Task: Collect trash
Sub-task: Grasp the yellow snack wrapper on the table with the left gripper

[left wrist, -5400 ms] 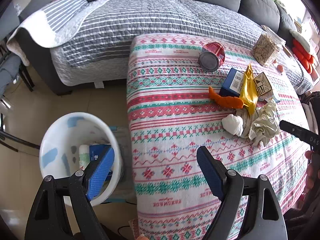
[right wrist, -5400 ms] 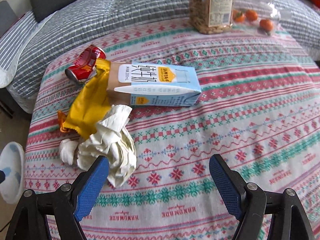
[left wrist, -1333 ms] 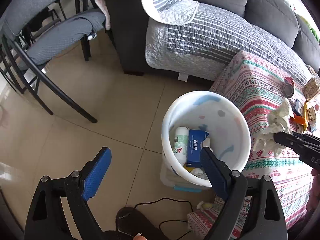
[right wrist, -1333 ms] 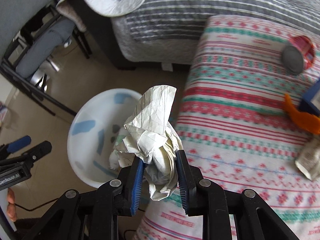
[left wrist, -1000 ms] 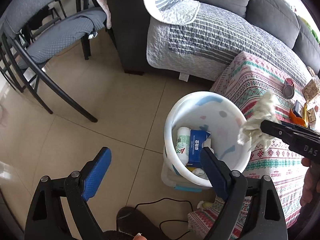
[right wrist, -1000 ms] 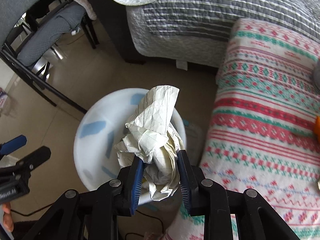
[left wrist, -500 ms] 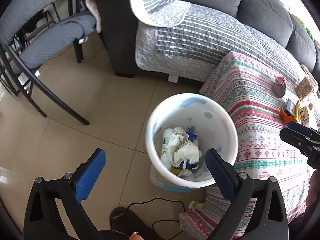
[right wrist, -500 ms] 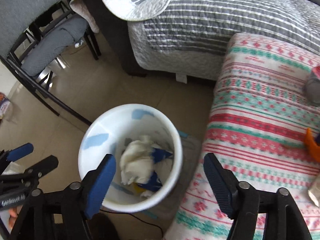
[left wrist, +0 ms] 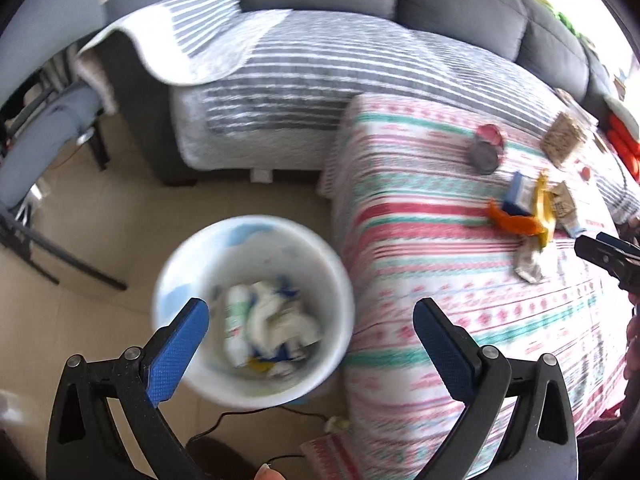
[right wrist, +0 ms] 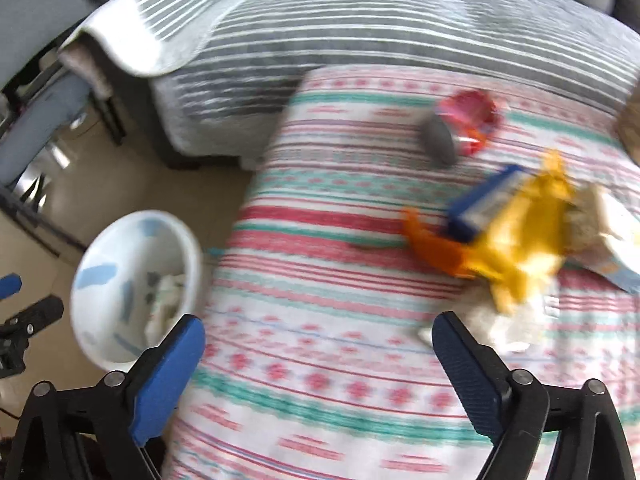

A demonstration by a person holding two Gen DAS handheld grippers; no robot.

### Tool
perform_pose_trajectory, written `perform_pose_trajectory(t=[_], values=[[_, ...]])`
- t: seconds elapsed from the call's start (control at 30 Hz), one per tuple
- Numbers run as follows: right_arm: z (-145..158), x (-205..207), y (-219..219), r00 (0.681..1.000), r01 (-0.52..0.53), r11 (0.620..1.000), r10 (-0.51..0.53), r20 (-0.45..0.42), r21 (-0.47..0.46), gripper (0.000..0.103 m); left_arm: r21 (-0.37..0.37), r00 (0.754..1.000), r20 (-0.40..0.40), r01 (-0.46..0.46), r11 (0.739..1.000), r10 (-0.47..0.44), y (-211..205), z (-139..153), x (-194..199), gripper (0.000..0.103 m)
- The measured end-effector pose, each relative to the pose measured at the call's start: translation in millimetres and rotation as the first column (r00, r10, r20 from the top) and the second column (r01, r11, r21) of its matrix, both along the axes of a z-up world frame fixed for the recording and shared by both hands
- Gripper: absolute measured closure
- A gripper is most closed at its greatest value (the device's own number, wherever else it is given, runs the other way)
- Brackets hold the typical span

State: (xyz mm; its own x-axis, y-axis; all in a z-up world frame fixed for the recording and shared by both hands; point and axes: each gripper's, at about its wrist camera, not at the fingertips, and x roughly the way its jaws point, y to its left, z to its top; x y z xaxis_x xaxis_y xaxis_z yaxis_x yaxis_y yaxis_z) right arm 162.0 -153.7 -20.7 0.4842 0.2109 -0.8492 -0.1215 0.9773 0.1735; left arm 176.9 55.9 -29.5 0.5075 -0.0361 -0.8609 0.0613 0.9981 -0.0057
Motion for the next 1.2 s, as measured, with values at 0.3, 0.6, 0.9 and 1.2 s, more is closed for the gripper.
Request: perform_pose_trajectory(t=[0.3,0.6,0.9,1.2], values=[[3,1,-124,0.973,0.229,0.969,-0.231,-0.006,-0.094,0.005,-0.012,0.990,0.008,0.144,0.989,-0.144,-100,-16,22,0.000],[-5,-12,-210,0.920,0.383,0.920,-0.389,-0.058,-0.083,0.005,-0.038,0.955,0.031,0.297,0.954,-0.296,-187,-21,48,0.000],[-17,-22,-241,0.894,0.434,0.899,-0.438,-0.095,-0.061,0.005,-0.081,0.923,0.045,0.384,0.920,-0.381,-240,-37,69,0.014],[-26,-27,-255,0.892,0.433,0.899,-0.438,-0.116,-0.067,0.005,-0.053,0.919,0.057,0.393,0.918,-0.391,-258,-51,77,0.062]])
